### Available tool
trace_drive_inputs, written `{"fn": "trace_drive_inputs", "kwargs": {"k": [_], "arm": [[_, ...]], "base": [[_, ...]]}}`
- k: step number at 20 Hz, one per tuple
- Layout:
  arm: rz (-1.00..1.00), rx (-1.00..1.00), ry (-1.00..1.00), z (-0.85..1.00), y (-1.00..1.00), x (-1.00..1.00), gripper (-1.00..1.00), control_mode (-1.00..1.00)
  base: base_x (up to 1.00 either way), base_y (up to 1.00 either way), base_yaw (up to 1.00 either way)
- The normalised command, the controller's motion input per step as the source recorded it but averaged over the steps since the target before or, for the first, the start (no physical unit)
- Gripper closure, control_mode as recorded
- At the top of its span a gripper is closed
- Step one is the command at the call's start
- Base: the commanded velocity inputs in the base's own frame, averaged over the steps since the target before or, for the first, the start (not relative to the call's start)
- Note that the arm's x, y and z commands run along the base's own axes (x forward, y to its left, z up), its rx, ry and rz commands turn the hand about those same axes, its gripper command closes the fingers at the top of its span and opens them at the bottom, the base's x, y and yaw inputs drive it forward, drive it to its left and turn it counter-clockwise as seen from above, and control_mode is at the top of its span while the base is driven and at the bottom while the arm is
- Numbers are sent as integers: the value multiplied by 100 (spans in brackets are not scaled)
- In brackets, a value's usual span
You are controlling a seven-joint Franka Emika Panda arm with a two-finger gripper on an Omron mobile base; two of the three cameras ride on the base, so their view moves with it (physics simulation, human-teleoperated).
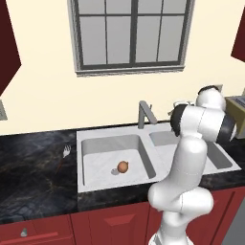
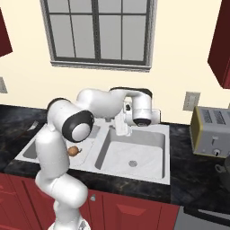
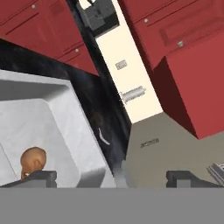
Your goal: Turn on the sink faucet. Then move the onion from the counter to the sink. Turn off the sink. Move the vegetable from the sink to the pot next to the stove. Finally move the pot to the front left burner.
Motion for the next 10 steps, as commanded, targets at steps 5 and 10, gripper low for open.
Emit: {"fn": "trace_drive_inputs", "kwargs": {"k": [5,10], "arm": [[5,-9,-28,44,25,-85,-100,-100],[5,-11,-25,44,40,-77,-100,-100]], "base": [[0,0,0],[0,0,0]]}}
